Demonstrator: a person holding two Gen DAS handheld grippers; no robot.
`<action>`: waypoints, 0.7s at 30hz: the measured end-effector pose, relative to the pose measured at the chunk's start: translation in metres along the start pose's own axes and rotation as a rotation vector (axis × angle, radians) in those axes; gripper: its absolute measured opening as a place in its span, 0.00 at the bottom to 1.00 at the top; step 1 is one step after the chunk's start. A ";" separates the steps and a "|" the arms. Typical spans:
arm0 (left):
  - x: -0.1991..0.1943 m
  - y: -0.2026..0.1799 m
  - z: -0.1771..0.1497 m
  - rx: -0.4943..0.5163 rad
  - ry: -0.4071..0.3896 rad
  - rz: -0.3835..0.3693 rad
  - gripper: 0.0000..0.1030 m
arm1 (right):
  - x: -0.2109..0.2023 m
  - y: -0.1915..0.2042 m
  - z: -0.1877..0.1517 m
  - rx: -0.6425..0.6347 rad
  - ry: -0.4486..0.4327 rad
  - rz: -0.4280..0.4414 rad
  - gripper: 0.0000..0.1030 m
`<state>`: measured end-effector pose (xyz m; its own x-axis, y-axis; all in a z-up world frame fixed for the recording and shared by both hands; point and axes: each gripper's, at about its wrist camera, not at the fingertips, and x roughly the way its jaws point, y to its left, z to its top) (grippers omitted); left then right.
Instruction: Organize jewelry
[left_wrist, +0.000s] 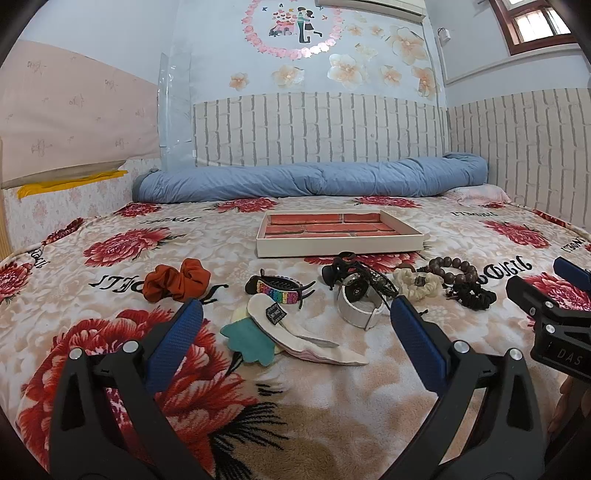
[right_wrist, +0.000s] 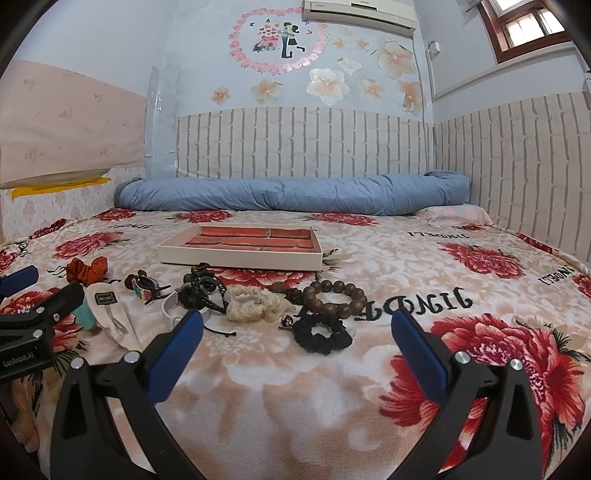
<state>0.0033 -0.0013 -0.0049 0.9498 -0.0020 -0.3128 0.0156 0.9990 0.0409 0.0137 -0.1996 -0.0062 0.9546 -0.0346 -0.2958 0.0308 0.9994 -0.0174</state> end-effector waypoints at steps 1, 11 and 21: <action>0.000 0.000 0.000 0.000 0.000 0.000 0.95 | 0.000 0.000 0.000 0.001 0.000 0.000 0.96; 0.001 -0.001 -0.001 0.000 0.001 -0.001 0.95 | 0.000 0.000 0.000 0.001 -0.002 0.000 0.96; 0.001 -0.001 -0.001 -0.001 0.002 0.000 0.95 | 0.000 0.000 0.000 0.001 -0.003 0.000 0.96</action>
<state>0.0037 -0.0022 -0.0065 0.9492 -0.0021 -0.3147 0.0156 0.9991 0.0403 0.0141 -0.1996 -0.0063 0.9556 -0.0346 -0.2928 0.0311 0.9994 -0.0167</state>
